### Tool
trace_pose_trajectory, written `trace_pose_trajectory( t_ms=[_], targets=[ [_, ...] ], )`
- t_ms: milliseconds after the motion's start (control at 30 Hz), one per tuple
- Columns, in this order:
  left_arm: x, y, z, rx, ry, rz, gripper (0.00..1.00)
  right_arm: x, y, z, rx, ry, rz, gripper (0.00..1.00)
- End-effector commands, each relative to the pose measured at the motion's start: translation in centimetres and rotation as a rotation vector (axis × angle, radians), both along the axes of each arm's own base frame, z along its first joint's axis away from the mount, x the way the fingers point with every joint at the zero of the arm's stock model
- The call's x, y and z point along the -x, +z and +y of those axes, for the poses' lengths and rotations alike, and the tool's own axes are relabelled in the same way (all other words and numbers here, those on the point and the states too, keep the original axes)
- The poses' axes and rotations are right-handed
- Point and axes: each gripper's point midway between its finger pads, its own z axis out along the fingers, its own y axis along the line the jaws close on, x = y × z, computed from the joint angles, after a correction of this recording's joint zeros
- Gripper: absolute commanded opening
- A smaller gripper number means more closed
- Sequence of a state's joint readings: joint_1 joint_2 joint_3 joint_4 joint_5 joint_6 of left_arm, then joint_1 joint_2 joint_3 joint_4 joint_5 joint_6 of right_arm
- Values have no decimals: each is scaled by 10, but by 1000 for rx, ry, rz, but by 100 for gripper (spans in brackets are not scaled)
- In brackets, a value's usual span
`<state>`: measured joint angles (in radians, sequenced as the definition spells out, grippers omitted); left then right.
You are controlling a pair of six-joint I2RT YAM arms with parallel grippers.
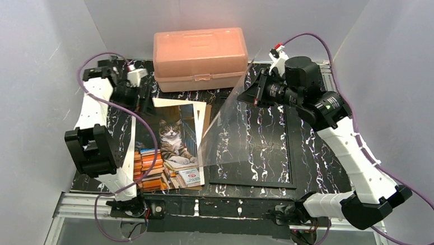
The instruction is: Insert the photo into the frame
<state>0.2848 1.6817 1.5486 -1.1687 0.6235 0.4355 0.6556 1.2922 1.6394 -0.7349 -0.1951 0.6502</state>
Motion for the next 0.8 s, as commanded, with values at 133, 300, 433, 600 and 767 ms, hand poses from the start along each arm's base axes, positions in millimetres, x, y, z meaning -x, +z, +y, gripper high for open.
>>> trace_pose_trajectory(
  t_ms=[133, 300, 433, 600, 767],
  targets=[
    [24, 22, -100, 195, -145, 12, 98, 16, 55, -24, -69, -39, -145, 1],
    [20, -1, -103, 134, -155, 44, 98, 9, -21, -47, 138, -107, -46, 1],
    [22, -11, -108, 101, -188, 55, 95, 1, -83, -77, 335, -196, 32, 1],
    [24, -16, -109, 78, -202, 56, 93, -9, -125, -97, 435, -257, 73, 1],
    [27, -19, -114, 67, -222, 65, 91, -20, -137, -107, 489, -289, 59, 1]
  ],
)
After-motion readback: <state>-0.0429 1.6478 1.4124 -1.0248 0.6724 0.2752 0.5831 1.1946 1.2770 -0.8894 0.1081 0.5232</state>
